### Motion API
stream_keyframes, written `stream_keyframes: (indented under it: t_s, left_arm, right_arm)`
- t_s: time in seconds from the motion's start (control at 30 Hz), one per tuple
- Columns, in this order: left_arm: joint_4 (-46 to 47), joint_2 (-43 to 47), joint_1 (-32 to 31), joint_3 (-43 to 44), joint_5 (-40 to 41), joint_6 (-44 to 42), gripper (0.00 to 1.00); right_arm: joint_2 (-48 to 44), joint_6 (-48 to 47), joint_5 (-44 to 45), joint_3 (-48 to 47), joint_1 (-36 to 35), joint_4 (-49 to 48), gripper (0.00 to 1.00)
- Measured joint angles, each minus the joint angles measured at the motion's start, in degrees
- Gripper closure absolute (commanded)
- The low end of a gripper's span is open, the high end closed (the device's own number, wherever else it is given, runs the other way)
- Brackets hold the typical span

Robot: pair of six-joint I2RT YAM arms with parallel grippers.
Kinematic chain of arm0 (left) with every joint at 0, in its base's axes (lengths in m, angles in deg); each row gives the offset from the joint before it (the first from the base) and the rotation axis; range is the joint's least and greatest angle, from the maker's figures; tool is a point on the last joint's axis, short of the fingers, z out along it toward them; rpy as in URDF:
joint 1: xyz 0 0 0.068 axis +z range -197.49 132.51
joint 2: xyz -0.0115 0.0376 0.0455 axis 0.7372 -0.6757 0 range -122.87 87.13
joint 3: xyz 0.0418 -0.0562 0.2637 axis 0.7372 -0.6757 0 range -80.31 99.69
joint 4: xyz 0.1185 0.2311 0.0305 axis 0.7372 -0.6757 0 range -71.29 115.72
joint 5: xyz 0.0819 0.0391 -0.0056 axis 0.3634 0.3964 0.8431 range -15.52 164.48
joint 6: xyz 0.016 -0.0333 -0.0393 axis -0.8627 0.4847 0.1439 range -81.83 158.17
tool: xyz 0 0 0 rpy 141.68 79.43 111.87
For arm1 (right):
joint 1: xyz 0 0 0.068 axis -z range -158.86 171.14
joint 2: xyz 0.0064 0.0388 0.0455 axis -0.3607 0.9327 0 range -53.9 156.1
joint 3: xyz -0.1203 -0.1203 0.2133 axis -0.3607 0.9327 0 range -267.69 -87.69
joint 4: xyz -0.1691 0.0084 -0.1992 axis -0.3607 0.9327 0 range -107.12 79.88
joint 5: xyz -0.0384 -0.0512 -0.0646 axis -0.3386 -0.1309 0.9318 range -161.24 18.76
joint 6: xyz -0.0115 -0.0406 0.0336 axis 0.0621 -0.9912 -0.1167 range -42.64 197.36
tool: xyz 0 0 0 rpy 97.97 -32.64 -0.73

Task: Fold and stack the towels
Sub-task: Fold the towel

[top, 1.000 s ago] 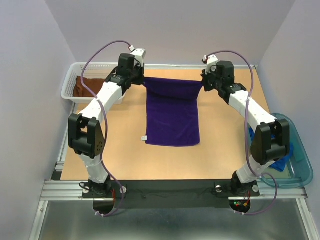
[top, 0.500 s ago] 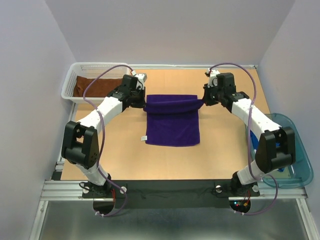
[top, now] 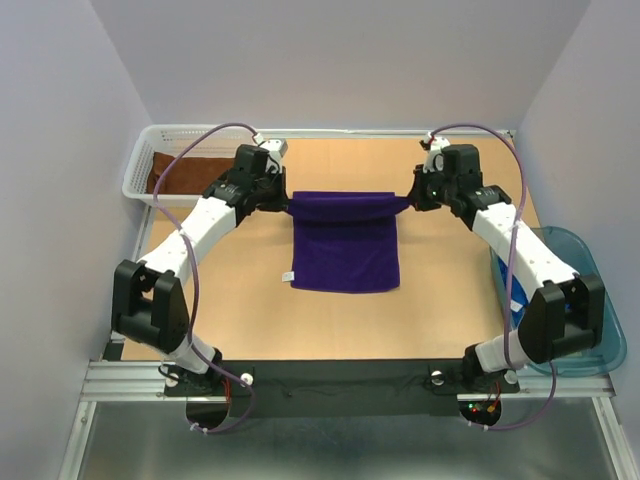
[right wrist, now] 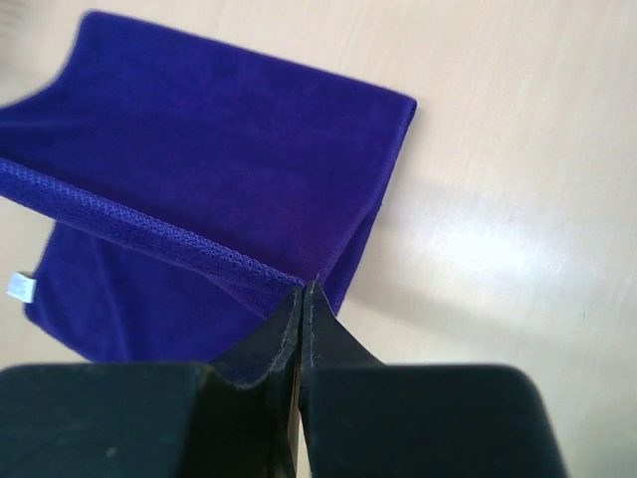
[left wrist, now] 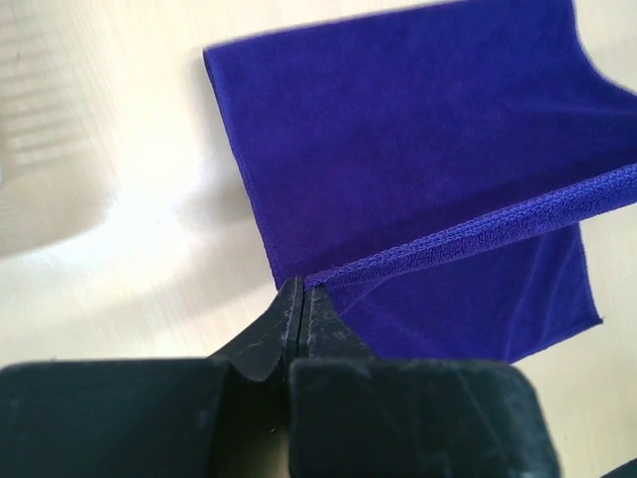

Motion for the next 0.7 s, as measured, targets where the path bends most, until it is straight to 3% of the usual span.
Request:
stream_keyframes:
  t_s: [0.3,0.5,0.7]
  left_arm:
    - [2.6,4.6,-0.3,-10.6,-0.3,2.6,1.0]
    - [3.2,1.2,-3.0,-17.8,-1.4,5.6,1.0]
    - [5.1,-3.2,-4.7,-20.1,-1.4,8.3,1.0]
  right_arm:
    - [-3.2,6.8,-3.6,7.7,0.0,-0.2,1.0]
    - [2.5,12.5,-3.5,15.0,0.0,1.0,0.99]
    - [7.9,15.0,-1.4,15.2,0.0,1.2,0.99]
